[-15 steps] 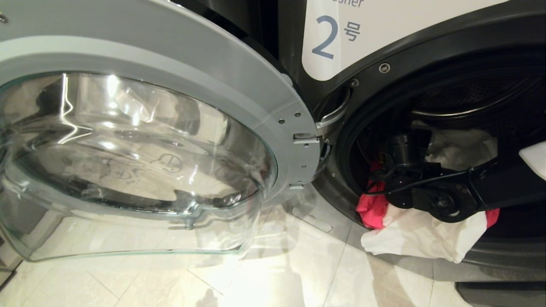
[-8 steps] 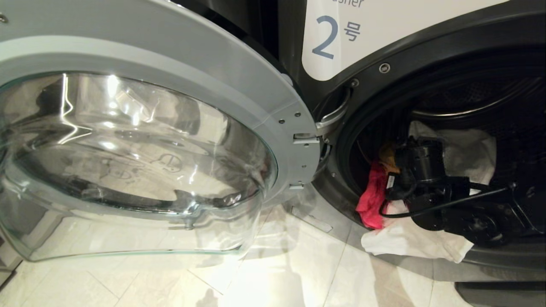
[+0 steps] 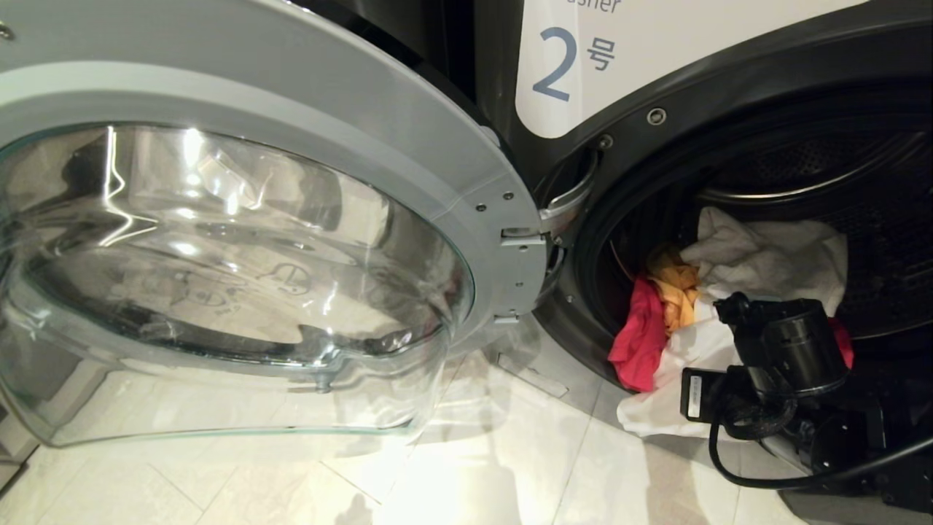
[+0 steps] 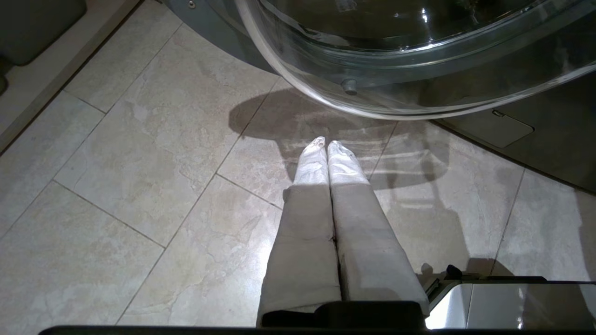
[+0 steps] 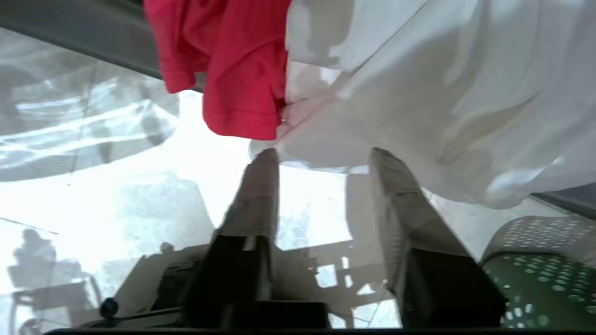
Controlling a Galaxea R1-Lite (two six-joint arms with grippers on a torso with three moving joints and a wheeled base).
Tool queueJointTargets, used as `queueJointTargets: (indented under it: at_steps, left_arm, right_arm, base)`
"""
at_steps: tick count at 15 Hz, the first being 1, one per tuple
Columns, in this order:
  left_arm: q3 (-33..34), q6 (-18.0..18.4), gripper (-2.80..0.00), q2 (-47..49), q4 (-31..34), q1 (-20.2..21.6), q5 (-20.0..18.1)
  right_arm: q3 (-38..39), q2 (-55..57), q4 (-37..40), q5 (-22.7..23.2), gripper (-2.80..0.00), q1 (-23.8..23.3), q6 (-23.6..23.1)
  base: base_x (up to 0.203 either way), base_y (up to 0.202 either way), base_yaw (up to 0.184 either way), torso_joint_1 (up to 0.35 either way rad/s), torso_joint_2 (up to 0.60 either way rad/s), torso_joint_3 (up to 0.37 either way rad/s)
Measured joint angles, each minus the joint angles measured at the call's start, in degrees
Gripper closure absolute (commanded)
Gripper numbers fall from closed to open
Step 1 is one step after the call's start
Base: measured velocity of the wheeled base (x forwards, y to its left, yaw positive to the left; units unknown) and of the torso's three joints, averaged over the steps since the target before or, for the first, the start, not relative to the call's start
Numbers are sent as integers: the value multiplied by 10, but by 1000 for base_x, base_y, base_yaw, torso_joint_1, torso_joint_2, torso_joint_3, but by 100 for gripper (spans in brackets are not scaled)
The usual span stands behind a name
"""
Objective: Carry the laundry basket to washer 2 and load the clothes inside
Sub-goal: Place the clothes into the washing machine
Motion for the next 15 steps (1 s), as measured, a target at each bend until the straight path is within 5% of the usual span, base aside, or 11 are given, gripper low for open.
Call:
queueJointTargets:
  at_steps: [9,15]
  left_arm:
    - [0,0,0,0,0,0,0]
    - [0,0,0,0,0,0,0]
  right_arm:
    - [-41,101,-5,-35,-280,42,106]
    - [-91,158,-6,-94,-280,73,113]
  base:
    - [0,0,0,0,0,0]
    - [0,0,0,0,0,0]
